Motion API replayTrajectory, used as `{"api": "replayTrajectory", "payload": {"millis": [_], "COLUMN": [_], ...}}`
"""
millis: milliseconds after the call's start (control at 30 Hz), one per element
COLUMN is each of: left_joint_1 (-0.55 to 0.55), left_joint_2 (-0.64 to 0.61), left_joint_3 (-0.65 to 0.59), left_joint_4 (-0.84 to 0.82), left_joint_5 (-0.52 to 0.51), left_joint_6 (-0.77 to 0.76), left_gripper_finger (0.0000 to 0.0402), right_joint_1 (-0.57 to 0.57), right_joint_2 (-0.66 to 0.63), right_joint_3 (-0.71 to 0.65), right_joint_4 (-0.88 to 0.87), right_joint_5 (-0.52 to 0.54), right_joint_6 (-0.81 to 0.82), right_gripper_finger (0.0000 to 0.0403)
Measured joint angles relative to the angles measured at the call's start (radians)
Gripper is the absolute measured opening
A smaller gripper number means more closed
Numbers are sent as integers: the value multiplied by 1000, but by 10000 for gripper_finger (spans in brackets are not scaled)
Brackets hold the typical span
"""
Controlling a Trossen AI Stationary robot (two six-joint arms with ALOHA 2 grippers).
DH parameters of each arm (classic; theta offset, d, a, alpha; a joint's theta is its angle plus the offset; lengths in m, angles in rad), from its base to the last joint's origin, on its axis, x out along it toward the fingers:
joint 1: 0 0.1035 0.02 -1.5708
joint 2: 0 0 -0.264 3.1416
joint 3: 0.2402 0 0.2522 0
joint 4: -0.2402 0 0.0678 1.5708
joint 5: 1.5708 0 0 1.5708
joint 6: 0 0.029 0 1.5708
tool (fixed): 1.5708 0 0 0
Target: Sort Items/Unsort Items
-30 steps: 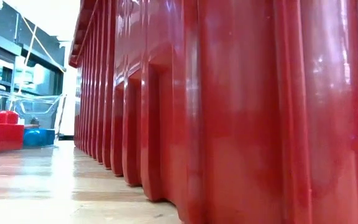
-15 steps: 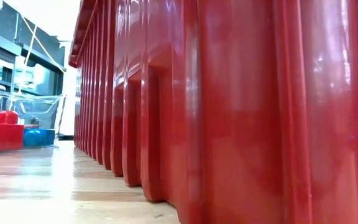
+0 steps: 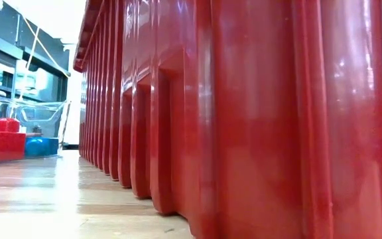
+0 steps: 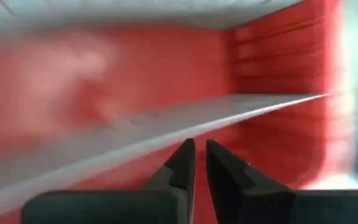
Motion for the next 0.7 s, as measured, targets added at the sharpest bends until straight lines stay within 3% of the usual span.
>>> {"api": "replayTrajectory", "payload": {"millis": [100, 233, 300, 433, 500, 567, 700], "left_joint_1": [0, 0, 0, 2, 4, 6, 11], "left_joint_2": [0, 0, 0, 0, 0, 0, 1], "left_joint_3": [0, 0, 0, 0, 0, 0, 0], "left_joint_4": [1, 2, 1, 0, 1, 1, -3], "left_joint_5": [-5, -6, -8, -9, -10, -10, -6], "left_joint_6": [0, 1, 14, 67, 91, 110, 140], "left_gripper_finger": [0, 0, 0, 0, 0, 0, 0], "right_joint_1": [9, 52, 77, 58, 40, 44, 111], "right_joint_2": [3, 4, 5, 8, 20, 31, 27], "right_joint_3": [0, 0, 2, 13, 10, 9, 17], "right_joint_4": [69, 175, 174, 85, 23, 15, -38], "right_joint_5": [14, 86, 98, -276, -380, -383, -290], "right_joint_6": [-211, -220, -130, 347, 558, 654, 716], "right_gripper_finger": [30, 11, 4, 1, 1, 0, 0]}}
